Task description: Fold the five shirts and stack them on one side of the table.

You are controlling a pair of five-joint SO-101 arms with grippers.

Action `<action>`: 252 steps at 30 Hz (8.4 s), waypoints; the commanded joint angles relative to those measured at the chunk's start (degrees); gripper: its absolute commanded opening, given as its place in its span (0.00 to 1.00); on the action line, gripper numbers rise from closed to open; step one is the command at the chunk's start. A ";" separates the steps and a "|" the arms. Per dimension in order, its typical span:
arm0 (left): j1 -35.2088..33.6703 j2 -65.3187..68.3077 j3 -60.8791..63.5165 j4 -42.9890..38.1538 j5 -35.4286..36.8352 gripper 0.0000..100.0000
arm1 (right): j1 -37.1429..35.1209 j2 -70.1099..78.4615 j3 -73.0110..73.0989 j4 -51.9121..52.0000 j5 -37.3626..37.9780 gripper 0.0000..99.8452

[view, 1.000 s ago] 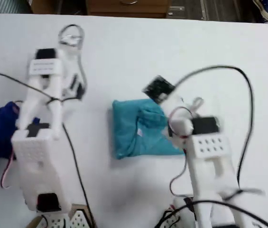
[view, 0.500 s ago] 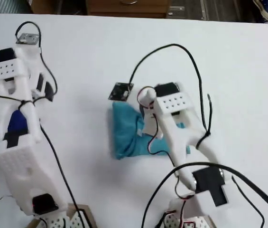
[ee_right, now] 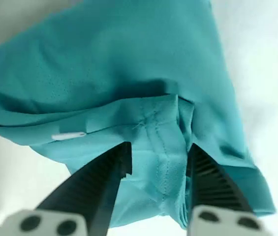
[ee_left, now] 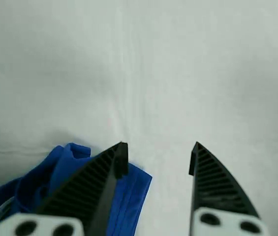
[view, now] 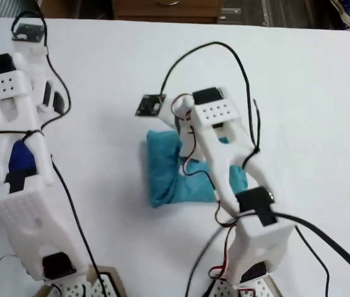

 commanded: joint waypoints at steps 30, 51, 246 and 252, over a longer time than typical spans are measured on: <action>-0.26 2.29 -3.47 -0.79 0.09 0.23 | -2.77 10.51 -11.60 4.97 0.00 0.19; 3.34 3.69 -5.67 -0.26 0.09 0.23 | 1.54 1.45 -11.52 10.59 0.09 0.02; 3.43 8.09 -15.96 5.19 -0.35 0.23 | 17.89 14.81 -9.49 6.99 -35.52 0.25; 3.34 8.09 -15.96 6.42 0.00 0.23 | 18.24 15.34 -9.41 8.13 -35.78 0.25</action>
